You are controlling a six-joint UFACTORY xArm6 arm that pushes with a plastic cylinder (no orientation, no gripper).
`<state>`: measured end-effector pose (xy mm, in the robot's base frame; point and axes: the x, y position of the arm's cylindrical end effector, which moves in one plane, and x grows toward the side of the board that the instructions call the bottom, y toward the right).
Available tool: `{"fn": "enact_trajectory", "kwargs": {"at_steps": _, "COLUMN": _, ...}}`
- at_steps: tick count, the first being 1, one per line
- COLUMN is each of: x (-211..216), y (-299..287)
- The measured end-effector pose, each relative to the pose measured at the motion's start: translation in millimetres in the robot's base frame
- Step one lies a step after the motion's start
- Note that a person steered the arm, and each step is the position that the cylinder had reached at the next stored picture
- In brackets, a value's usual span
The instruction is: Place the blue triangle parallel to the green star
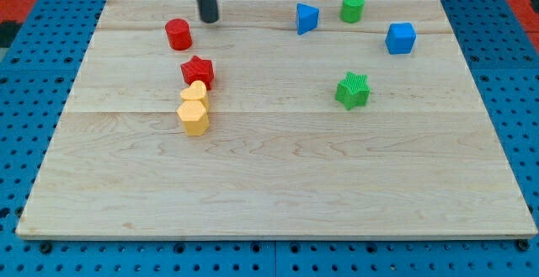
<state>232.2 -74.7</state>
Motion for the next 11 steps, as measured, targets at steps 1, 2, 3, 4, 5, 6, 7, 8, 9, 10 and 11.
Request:
{"fn": "enact_trajectory", "kwargs": {"at_steps": 1, "x": -33, "y": 80}}
{"fn": "enact_trajectory", "kwargs": {"at_steps": 2, "x": -35, "y": 139}}
{"fn": "enact_trajectory", "kwargs": {"at_steps": 3, "x": 5, "y": 138}}
{"fn": "enact_trajectory", "kwargs": {"at_steps": 4, "x": 49, "y": 84}}
{"fn": "enact_trajectory", "kwargs": {"at_steps": 5, "x": 90, "y": 81}}
{"fn": "enact_trajectory", "kwargs": {"at_steps": 6, "x": 81, "y": 82}}
{"fn": "enact_trajectory", "kwargs": {"at_steps": 7, "x": 81, "y": 92}}
{"fn": "enact_trajectory", "kwargs": {"at_steps": 8, "x": 107, "y": 92}}
{"fn": "enact_trajectory", "kwargs": {"at_steps": 9, "x": 131, "y": 96}}
{"fn": "enact_trajectory", "kwargs": {"at_steps": 10, "x": 131, "y": 94}}
{"fn": "enact_trajectory", "kwargs": {"at_steps": 11, "x": 119, "y": 107}}
